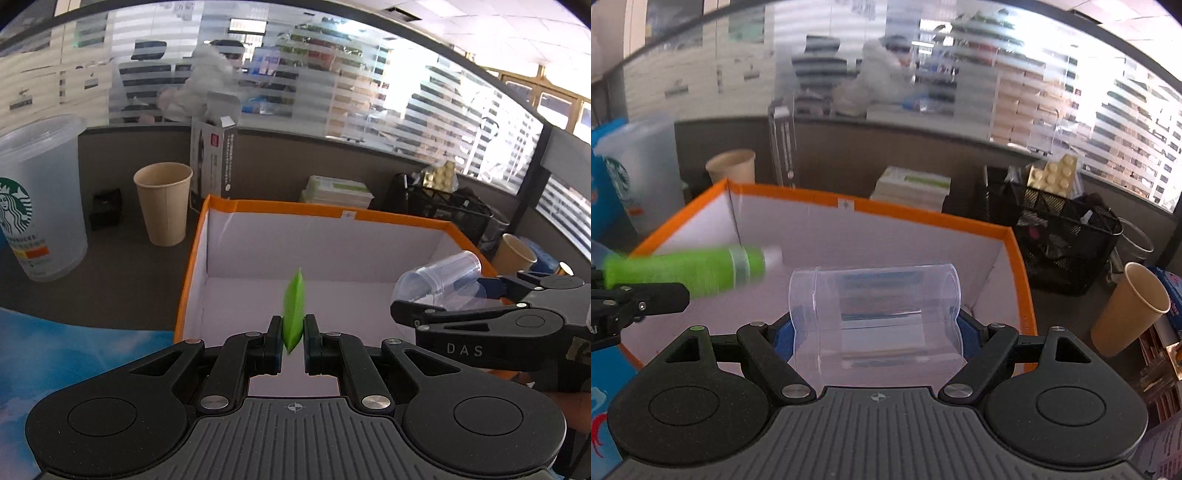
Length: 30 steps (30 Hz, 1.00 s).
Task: Organize rigid objects
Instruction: 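Carry both held items over the orange box and release the clear cylinder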
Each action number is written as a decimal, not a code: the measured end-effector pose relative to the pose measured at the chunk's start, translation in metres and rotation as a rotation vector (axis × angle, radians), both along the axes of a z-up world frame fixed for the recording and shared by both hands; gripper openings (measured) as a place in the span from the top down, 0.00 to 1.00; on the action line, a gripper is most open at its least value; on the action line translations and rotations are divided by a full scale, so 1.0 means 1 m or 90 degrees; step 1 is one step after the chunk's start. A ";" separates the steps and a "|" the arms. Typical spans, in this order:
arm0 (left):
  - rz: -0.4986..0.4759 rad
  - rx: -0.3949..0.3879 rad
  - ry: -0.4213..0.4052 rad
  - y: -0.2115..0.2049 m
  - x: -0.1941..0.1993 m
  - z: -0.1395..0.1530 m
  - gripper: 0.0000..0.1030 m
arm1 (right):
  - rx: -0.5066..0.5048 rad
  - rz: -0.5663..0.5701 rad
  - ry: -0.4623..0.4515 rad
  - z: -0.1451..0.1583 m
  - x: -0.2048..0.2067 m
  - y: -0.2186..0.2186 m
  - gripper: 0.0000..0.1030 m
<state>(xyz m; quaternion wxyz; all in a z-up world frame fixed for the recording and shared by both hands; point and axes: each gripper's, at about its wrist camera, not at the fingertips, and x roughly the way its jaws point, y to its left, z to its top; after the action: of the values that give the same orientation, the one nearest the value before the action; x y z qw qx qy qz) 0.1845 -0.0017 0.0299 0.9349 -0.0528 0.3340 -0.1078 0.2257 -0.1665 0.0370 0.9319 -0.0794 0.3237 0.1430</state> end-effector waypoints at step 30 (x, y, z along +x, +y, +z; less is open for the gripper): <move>-0.021 0.023 0.047 -0.014 0.021 -0.024 0.91 | -0.131 0.012 0.082 -0.017 0.017 0.022 0.20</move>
<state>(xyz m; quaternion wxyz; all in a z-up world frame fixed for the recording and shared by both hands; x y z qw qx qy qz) 0.2057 -0.0158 0.0064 0.9208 -0.0340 0.3710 -0.1149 0.2426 -0.1444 0.0203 0.8947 -0.1681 0.3951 0.1229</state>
